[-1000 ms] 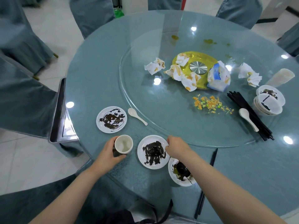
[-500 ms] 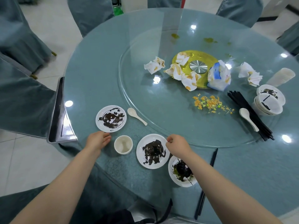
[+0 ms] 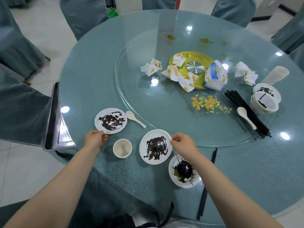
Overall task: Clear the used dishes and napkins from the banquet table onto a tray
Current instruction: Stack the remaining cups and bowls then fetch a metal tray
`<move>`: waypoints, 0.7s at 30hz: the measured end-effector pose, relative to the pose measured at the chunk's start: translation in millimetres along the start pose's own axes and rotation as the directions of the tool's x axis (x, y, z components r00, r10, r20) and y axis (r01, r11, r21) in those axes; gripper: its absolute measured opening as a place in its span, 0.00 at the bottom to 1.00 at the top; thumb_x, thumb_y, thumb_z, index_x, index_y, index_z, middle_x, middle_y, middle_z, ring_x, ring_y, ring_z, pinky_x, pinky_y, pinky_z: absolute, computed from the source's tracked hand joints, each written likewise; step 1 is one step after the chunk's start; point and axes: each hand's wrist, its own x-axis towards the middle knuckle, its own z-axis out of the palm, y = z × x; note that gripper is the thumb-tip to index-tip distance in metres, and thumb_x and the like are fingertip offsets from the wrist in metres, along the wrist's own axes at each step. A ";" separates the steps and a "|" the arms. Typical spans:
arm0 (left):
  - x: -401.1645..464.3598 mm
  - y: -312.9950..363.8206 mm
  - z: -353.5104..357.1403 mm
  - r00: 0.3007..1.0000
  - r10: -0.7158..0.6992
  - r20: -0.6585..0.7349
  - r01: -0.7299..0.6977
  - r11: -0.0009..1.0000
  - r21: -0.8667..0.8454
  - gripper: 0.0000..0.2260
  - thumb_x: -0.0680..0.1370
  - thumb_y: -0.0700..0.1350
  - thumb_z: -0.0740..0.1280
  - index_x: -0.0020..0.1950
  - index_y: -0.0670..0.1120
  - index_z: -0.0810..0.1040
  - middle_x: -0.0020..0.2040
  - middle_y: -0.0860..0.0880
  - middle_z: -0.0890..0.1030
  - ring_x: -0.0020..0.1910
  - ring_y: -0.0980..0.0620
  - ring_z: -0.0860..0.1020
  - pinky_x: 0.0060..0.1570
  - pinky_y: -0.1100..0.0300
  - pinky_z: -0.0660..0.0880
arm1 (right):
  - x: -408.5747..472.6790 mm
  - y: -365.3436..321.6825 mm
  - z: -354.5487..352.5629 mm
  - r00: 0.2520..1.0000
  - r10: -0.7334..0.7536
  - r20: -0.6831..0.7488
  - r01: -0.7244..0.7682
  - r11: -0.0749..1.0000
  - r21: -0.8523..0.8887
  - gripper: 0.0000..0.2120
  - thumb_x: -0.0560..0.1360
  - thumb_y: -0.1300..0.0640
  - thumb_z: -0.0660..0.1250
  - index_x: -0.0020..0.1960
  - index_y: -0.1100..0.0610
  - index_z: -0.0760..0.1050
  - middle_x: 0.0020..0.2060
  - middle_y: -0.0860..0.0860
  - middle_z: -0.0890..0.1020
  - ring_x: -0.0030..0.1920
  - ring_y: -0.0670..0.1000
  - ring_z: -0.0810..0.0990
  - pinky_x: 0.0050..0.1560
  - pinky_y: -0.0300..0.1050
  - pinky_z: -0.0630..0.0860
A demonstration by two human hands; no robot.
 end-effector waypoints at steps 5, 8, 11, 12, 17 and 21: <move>-13.7 8.0 -7.0 0.991 0.136 0.018 -0.137 0.989 0.060 0.05 0.80 0.38 0.62 0.44 0.44 0.73 0.40 0.43 0.78 0.35 0.52 0.76 0.39 0.62 0.76 | -17.0 -5.2 -11.7 0.999 0.026 -0.027 -0.015 0.938 0.346 0.05 0.76 0.63 0.64 0.50 0.60 0.78 0.39 0.53 0.81 0.36 0.48 0.77 0.43 0.44 0.76; -27.5 13.3 -10.0 0.977 0.207 0.047 -0.210 0.974 0.084 0.02 0.79 0.39 0.64 0.48 0.42 0.75 0.42 0.43 0.79 0.37 0.51 0.77 0.43 0.60 0.77 | -24.3 -7.3 -17.1 0.999 0.043 -0.021 -0.026 0.865 0.502 0.06 0.77 0.64 0.64 0.51 0.62 0.79 0.36 0.54 0.80 0.36 0.49 0.76 0.40 0.41 0.75; -47.2 18.2 -7.0 0.958 0.258 0.121 -0.273 0.953 0.129 0.02 0.79 0.39 0.65 0.49 0.42 0.76 0.41 0.44 0.80 0.38 0.50 0.78 0.46 0.57 0.78 | -30.7 -9.7 -19.5 0.999 0.033 0.005 -0.029 0.799 0.601 0.06 0.77 0.65 0.64 0.51 0.63 0.79 0.37 0.55 0.80 0.37 0.50 0.76 0.41 0.43 0.76; -54.9 20.4 -4.6 0.951 0.269 0.155 -0.290 0.946 0.142 0.02 0.79 0.39 0.65 0.49 0.42 0.77 0.41 0.44 0.80 0.39 0.50 0.78 0.47 0.56 0.78 | -33.1 -11.2 -19.5 1.000 0.018 0.011 -0.021 0.785 0.619 0.06 0.77 0.65 0.64 0.51 0.63 0.78 0.37 0.55 0.80 0.38 0.51 0.76 0.42 0.44 0.76; -87.2 32.7 11.0 0.892 0.314 0.327 -0.398 0.887 0.233 0.03 0.78 0.40 0.67 0.44 0.44 0.78 0.39 0.48 0.81 0.38 0.54 0.77 0.44 0.59 0.73 | -41.0 -17.4 -18.0 1.000 -0.030 -0.006 0.027 0.767 0.641 0.05 0.77 0.65 0.64 0.51 0.62 0.78 0.35 0.52 0.81 0.37 0.50 0.78 0.43 0.45 0.77; -100.7 38.0 23.3 0.849 0.277 0.450 -0.417 0.875 0.247 0.03 0.76 0.40 0.69 0.43 0.45 0.80 0.37 0.50 0.82 0.38 0.55 0.76 0.42 0.60 0.72 | -46.3 -17.4 -19.6 0.998 -0.048 -0.045 0.065 0.796 0.602 0.05 0.78 0.64 0.65 0.51 0.62 0.78 0.36 0.51 0.82 0.36 0.48 0.79 0.43 0.43 0.77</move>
